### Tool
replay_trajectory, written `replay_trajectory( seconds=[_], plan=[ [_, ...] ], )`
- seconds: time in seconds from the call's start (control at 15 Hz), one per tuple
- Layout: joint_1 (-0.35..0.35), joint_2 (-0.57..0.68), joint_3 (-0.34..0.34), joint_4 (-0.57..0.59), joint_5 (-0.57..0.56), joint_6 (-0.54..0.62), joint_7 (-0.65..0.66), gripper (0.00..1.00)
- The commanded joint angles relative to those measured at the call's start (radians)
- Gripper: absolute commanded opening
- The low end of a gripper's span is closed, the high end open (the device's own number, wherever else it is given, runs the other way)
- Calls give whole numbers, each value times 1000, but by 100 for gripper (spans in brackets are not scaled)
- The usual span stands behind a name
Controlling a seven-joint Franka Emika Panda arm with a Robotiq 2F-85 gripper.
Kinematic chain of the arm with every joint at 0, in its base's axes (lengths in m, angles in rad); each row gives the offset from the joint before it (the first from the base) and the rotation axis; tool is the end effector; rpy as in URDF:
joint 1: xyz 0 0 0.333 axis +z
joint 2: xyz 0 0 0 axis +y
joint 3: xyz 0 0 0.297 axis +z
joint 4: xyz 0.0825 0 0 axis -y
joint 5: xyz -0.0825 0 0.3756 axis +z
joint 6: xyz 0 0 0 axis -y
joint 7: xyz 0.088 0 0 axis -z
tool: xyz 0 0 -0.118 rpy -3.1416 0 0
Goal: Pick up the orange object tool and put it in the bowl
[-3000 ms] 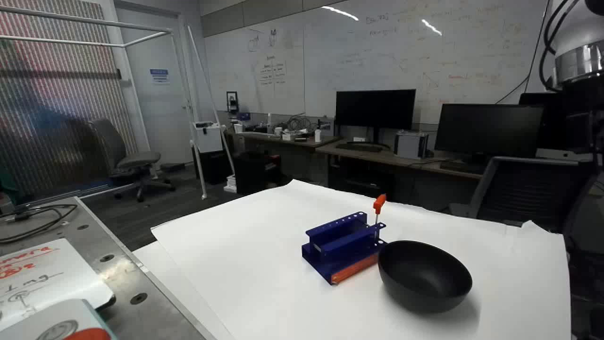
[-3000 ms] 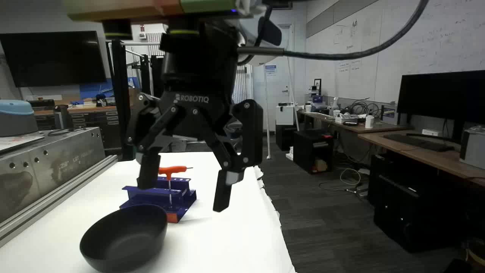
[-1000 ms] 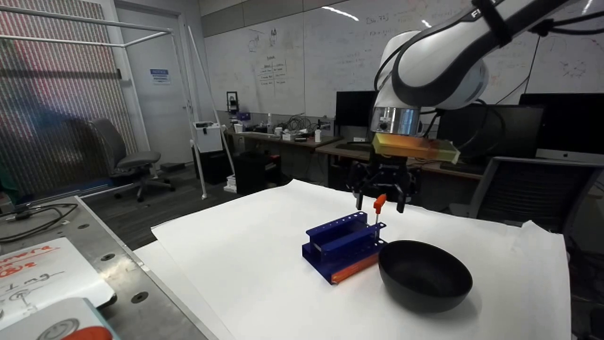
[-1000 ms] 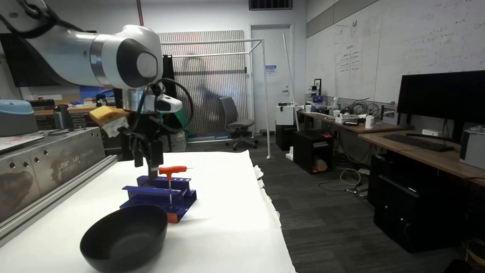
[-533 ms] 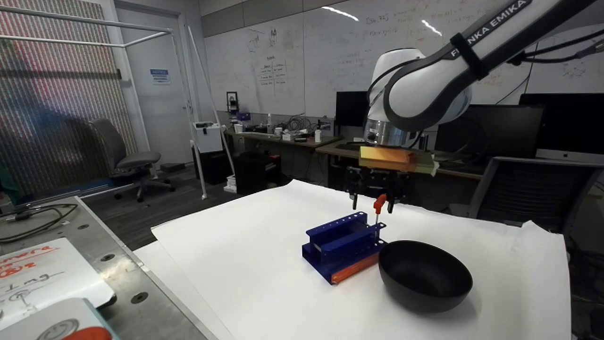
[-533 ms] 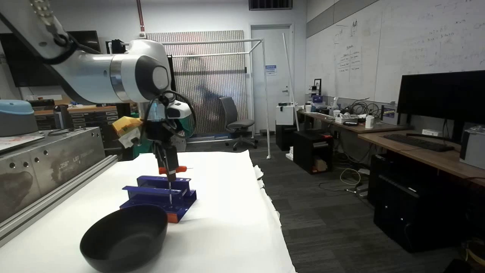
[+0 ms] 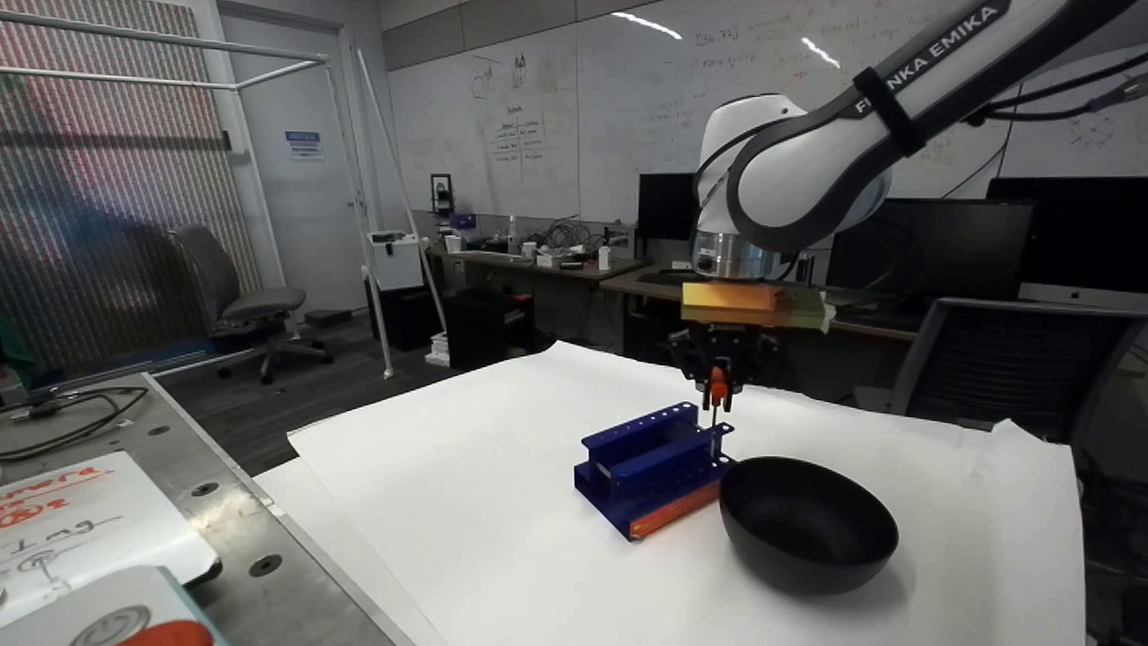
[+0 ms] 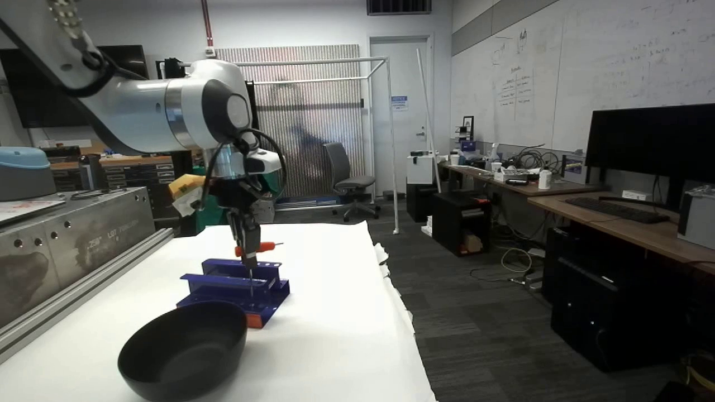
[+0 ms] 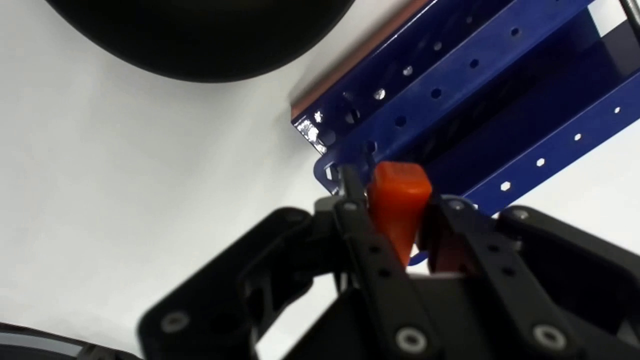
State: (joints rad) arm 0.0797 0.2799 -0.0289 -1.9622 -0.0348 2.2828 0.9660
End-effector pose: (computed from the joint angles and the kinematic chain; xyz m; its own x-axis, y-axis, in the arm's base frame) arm 0.5988 0.0298 0.3124 0.6270 -0.7773 0.0519 -0.7779 -0.6283 -0.0131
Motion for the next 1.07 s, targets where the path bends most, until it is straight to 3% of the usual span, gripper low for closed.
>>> replay_trajectory(
  seconds=[0.0, 0.2, 0.47, 0.73, 1.0],
  plan=[
    [14, -24, -21, 24, -34, -66, 48, 0],
    [7, -102, -24, 9, -40, -110, 44, 5],
    [-2, -253, -6, 27, -61, -297, 13, 5],
    [-35, -309, 4, 126, 44, -650, -192, 5],
    [-78, -258, -18, 107, 138, -718, -400, 5]
  ],
)
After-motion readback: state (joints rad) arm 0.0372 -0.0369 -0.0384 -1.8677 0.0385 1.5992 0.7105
